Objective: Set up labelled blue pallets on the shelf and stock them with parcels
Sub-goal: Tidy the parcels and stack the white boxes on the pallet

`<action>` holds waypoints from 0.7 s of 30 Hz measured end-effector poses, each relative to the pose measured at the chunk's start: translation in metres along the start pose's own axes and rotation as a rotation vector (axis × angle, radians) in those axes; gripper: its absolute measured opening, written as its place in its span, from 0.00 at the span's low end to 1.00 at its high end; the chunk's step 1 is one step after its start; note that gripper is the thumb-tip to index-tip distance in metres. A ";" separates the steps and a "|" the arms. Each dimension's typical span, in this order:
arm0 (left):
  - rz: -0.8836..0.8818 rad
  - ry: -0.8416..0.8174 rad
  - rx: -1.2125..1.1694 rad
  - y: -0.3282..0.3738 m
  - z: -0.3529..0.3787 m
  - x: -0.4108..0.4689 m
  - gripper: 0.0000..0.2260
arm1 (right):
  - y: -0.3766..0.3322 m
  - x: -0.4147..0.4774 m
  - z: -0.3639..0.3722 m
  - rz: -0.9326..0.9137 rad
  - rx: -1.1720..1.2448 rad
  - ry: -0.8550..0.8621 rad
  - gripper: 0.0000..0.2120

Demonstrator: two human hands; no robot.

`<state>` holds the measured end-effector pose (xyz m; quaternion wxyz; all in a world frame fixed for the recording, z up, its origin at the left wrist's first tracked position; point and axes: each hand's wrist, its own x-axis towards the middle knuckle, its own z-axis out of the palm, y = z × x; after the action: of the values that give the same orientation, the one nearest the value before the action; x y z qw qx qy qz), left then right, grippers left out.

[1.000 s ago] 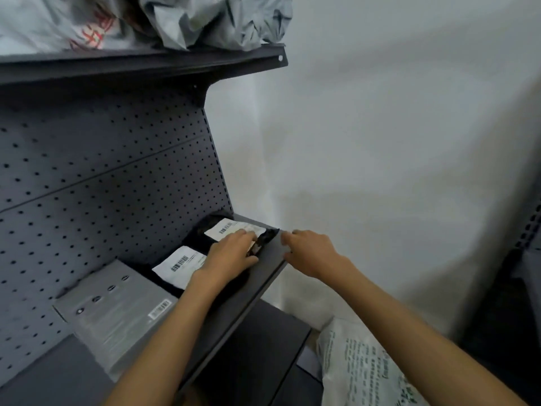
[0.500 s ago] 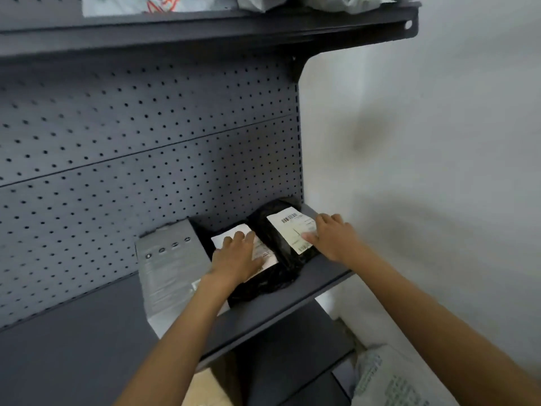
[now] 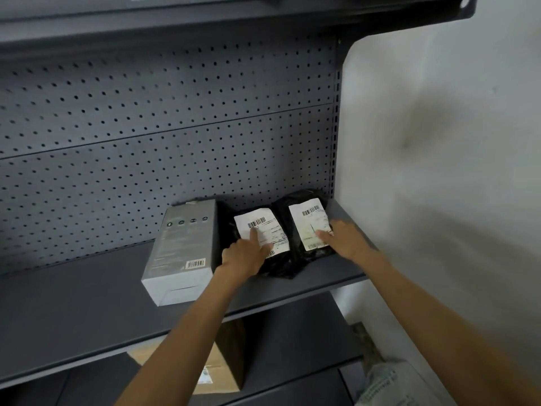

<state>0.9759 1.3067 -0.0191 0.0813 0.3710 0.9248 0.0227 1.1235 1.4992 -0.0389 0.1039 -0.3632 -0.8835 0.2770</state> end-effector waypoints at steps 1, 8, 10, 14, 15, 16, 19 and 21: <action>-0.002 0.003 -0.072 0.000 0.001 0.003 0.30 | -0.002 -0.002 -0.001 -0.005 0.059 0.024 0.16; -0.034 0.209 -0.706 0.011 -0.001 0.005 0.18 | -0.004 -0.009 -0.013 0.136 0.667 0.046 0.23; -0.084 0.245 -0.928 0.012 0.001 0.007 0.19 | -0.004 -0.013 -0.017 0.158 0.727 0.028 0.24; -0.140 0.200 -1.265 0.017 0.008 0.001 0.24 | 0.000 -0.025 -0.021 0.151 0.702 0.066 0.22; -0.104 0.165 -1.297 0.017 0.008 0.000 0.24 | 0.002 -0.027 -0.022 0.144 0.700 0.081 0.21; -0.059 0.137 -1.311 0.018 0.007 -0.001 0.24 | 0.002 -0.030 -0.023 0.129 0.700 0.092 0.20; 0.011 0.169 -1.221 0.016 -0.009 -0.008 0.24 | -0.006 -0.040 -0.031 0.051 0.654 0.121 0.18; 0.035 0.257 -1.164 0.013 -0.026 -0.014 0.25 | -0.016 -0.045 -0.039 -0.013 0.668 0.151 0.17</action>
<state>0.9901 1.3066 0.0099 0.1584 0.2748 0.7565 0.5719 1.1614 1.4745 0.0035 0.2841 -0.3228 -0.7361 0.5227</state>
